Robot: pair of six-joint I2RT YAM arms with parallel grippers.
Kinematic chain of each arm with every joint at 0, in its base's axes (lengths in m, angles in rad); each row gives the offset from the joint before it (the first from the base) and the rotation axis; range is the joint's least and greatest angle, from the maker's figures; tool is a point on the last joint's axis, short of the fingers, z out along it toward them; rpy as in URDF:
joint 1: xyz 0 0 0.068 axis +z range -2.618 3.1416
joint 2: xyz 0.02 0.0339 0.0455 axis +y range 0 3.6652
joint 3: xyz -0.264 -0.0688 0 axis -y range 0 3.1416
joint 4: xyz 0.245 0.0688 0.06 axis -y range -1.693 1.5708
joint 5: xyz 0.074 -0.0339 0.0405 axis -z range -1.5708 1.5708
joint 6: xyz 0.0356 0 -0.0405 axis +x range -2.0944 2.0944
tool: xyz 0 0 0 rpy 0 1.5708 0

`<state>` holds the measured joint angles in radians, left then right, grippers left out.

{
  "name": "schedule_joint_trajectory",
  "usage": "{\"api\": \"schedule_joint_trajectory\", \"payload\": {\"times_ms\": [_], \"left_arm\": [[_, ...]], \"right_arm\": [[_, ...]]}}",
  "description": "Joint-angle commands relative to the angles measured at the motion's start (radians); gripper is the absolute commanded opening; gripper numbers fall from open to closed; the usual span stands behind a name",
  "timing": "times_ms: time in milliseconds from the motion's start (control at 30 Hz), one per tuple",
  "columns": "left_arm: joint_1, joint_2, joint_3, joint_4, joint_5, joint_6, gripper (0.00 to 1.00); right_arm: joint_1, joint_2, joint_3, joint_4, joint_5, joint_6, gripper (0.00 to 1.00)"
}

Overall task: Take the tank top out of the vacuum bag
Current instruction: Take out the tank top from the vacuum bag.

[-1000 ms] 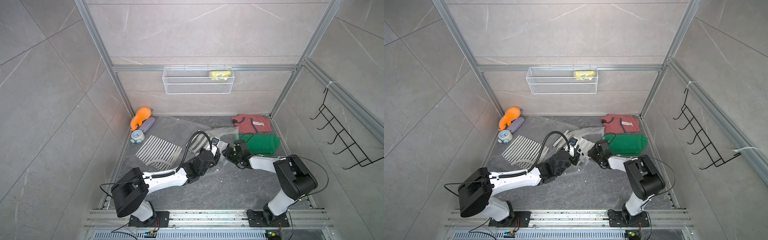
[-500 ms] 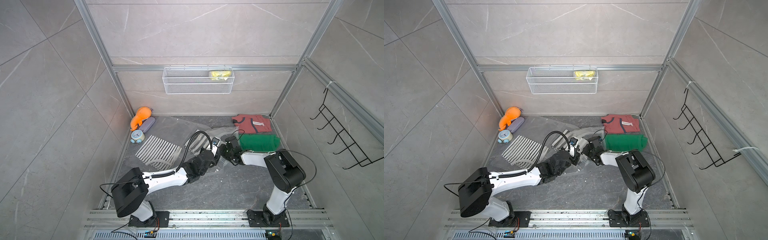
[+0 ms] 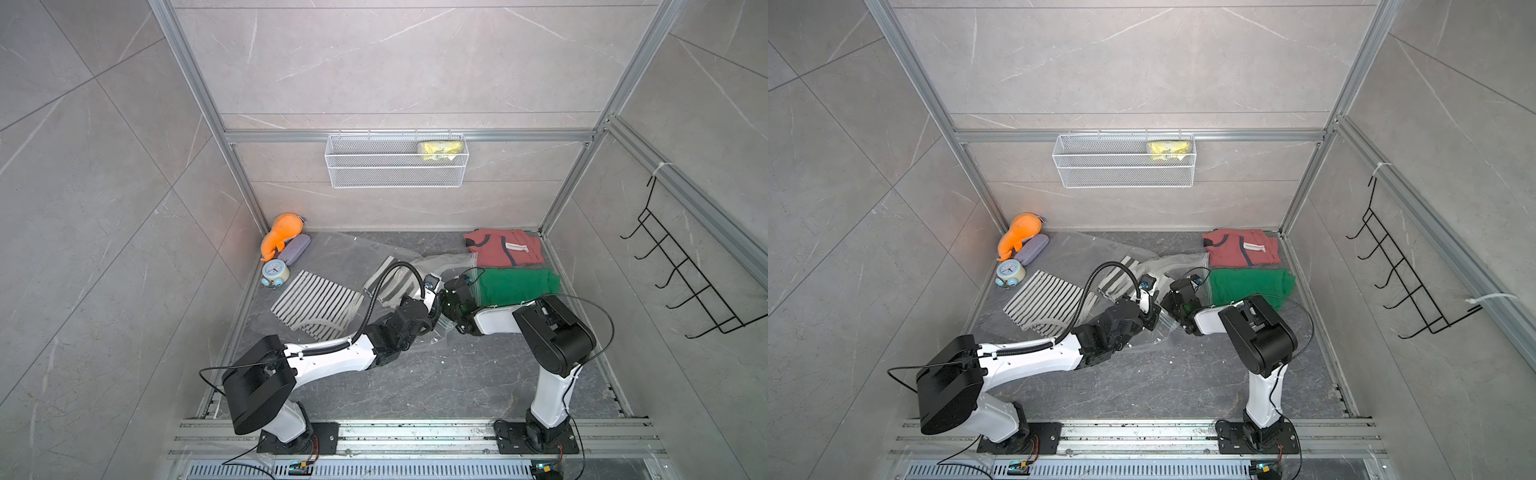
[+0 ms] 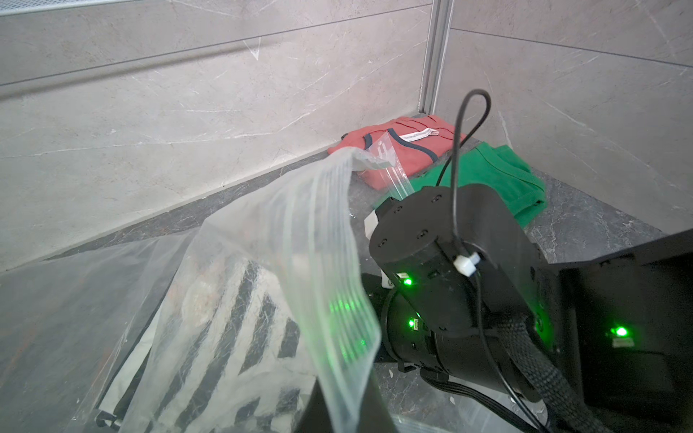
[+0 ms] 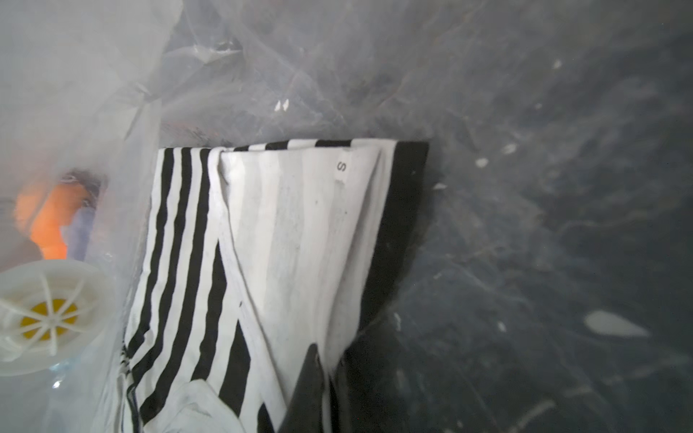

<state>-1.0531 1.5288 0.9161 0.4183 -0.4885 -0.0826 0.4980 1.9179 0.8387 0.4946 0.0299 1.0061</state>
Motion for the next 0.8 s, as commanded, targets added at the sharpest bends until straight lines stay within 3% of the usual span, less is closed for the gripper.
{"api": "schedule_joint_trajectory", "payload": {"times_ms": [0,367,633,767], "left_arm": [[0.008,-0.033,0.002,0.028,-0.025,-0.019,0.0],[0.008,-0.016,0.009,0.026,-0.047,-0.006,0.0],[0.007,-0.01,0.017,0.024,-0.06,0.017,0.0],[0.01,0.0,0.015,0.021,-0.061,0.015,0.0]], "right_arm": [[-0.007,0.032,-0.016,0.159,-0.068,0.008,0.0],[-0.123,-0.002,-0.128,0.548,-0.298,0.002,0.0],[-0.189,-0.136,-0.205,0.459,-0.322,-0.021,0.0],[-0.224,-0.236,-0.195,0.267,-0.348,-0.044,0.0]]}}
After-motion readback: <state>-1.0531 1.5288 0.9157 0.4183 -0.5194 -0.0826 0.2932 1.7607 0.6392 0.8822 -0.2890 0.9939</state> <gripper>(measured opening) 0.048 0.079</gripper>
